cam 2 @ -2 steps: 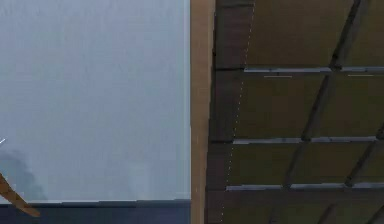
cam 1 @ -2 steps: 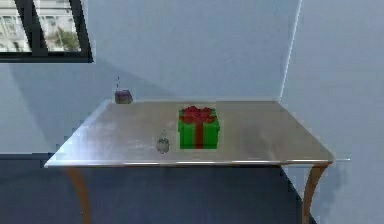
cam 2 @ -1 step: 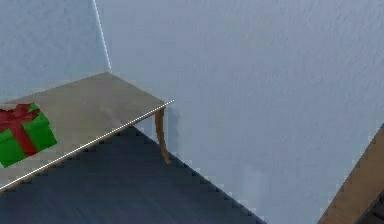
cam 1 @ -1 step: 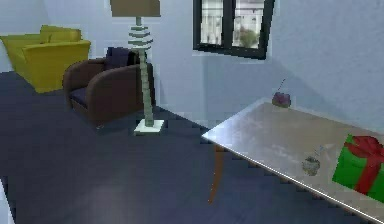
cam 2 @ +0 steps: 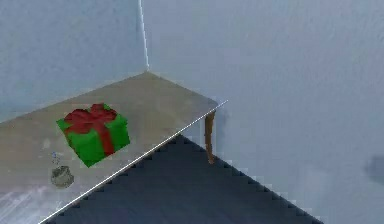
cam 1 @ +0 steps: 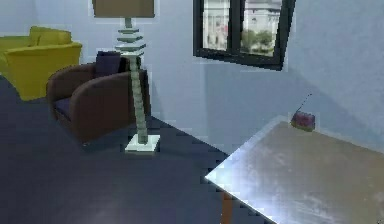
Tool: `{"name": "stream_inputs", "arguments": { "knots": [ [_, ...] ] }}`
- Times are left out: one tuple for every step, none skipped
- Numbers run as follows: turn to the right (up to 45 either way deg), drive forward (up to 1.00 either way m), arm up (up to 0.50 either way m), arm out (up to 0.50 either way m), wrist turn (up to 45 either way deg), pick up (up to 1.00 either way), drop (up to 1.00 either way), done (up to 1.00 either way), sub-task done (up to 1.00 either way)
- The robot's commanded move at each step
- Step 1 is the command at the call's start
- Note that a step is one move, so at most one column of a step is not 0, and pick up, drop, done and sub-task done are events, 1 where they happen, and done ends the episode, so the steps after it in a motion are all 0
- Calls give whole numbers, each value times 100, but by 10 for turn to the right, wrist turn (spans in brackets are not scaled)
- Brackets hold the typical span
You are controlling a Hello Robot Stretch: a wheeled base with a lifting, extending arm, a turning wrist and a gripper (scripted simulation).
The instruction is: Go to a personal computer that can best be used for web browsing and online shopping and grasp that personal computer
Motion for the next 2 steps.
{"name": "stream_inputs", "arguments": {
  "knots": [
    [-450,0,0,0,0,0,0,0,0],
    [0,100,0,0,0,0,0,0,0]
  ]
}}
